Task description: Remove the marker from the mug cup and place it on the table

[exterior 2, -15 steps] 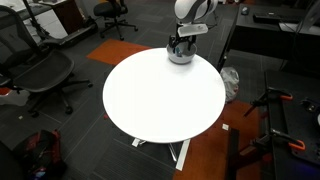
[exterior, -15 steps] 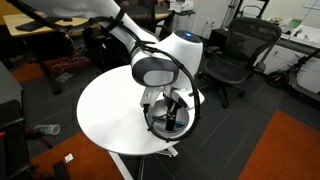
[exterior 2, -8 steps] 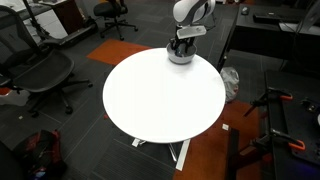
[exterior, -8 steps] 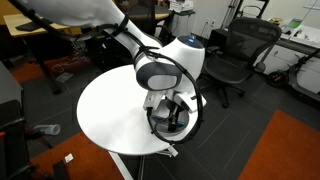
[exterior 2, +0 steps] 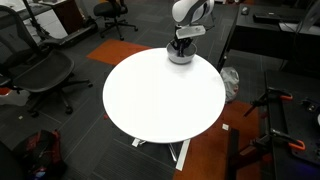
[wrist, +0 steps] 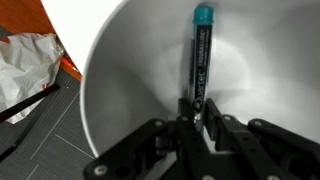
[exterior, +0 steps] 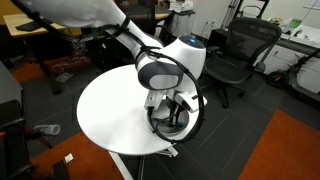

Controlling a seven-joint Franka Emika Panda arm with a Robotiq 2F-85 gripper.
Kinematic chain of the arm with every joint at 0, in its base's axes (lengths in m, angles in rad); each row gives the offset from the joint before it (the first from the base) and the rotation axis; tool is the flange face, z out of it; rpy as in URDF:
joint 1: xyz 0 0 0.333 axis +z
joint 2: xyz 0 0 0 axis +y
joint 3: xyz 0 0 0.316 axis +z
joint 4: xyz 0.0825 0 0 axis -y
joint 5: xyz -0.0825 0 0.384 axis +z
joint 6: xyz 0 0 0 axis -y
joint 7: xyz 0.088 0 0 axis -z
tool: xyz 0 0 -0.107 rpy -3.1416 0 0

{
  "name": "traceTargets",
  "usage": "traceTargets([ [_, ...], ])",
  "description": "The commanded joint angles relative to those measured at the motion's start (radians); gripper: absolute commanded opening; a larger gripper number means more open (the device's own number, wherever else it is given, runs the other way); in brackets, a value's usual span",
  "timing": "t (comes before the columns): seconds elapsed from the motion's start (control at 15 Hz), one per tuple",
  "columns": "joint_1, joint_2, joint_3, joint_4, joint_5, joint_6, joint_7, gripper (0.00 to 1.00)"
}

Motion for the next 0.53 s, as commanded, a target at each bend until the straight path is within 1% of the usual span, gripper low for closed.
traceTargets([
  [0.0, 0.010, -0.041, -0.008, -0.006, -0.030, -0.051, 0.031, 0.05],
  [0.47, 0.041, -0.163, -0.018, -0.074, -0.076, -0.061, 0.034, 0.05],
])
